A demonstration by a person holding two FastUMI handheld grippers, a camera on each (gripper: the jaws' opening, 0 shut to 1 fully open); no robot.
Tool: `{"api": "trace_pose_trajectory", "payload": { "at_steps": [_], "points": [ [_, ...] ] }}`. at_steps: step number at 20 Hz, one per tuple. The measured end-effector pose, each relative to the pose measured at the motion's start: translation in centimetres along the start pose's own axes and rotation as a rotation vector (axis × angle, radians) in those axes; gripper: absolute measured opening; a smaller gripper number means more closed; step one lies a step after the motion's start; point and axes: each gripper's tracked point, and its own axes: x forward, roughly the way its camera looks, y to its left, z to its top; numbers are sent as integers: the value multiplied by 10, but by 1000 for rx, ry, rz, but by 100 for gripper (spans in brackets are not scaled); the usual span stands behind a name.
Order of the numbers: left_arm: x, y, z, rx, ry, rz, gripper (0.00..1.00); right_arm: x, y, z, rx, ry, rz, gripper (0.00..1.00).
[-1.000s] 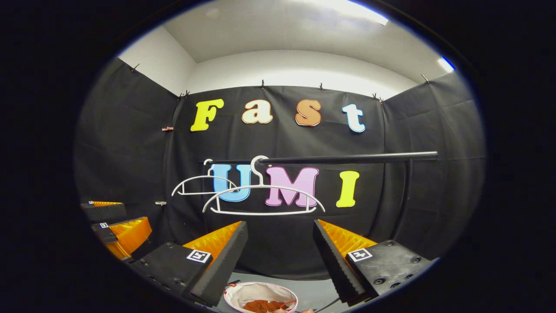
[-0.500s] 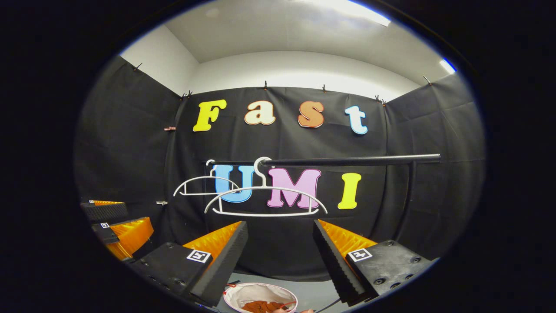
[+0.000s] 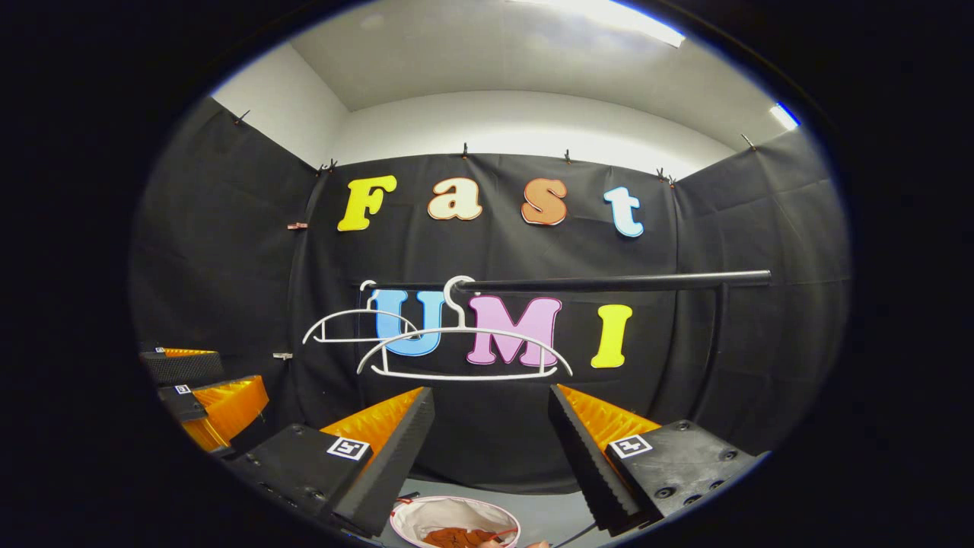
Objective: Grasp the clothes on the hanger with both hands and then place them into the laundry hamper below.
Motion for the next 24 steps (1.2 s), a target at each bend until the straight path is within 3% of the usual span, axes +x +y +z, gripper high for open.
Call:
{"api": "trace_pose_trajectory", "payload": {
  "at_steps": [24],
  "points": [
    [10, 3, -6, -3, 8, 2, 95, 9, 7, -2, -9, 3, 8, 98]
  ]
}}
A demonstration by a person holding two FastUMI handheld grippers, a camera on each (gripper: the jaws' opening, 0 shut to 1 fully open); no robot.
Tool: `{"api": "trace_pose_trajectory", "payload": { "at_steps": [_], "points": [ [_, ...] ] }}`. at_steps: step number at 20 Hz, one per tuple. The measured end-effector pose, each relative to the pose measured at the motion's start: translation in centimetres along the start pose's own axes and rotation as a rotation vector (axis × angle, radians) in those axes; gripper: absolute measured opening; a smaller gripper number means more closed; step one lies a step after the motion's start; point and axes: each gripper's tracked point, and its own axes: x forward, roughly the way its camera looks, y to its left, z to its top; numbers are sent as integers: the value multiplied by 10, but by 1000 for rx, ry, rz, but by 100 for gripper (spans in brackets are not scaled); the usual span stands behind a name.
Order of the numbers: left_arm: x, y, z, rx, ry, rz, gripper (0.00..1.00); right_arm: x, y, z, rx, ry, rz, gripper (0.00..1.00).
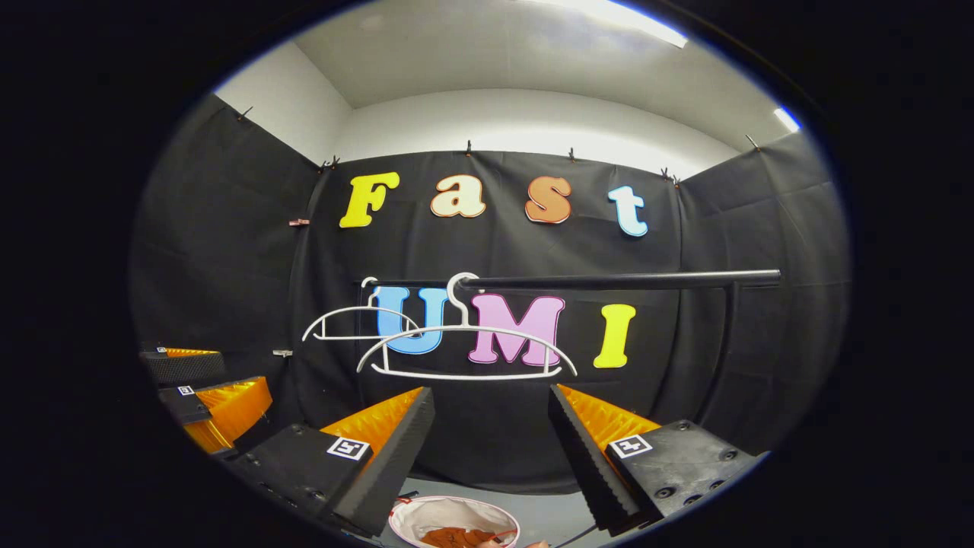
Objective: Grasp the clothes on the hanger with both hands and then place them into the laundry hamper below.
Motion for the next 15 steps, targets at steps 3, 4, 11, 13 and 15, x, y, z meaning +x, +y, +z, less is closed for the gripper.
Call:
{"api": "trace_pose_trajectory", "payload": {
  "at_steps": [3, 4, 11, 13, 15],
  "points": [
    [0, 0, 2, 2, 0, -3, 98, 0, 1, 0, -4, -2, 1, 98],
    [-1, 1, 1, 3, 0, -3, 98, 0, 2, 1, -4, -3, 2, 96],
    [-3, 5, 1, 8, 0, -3, 95, -1, 7, 5, -11, -9, 8, 98],
    [-4, 5, 1, 8, 0, -3, 95, -2, 9, 4, -11, -10, 9, 96],
    [-5, 6, 0, 8, 0, -3, 95, -4, 8, 4, -11, -8, 9, 98]
  ]
}}
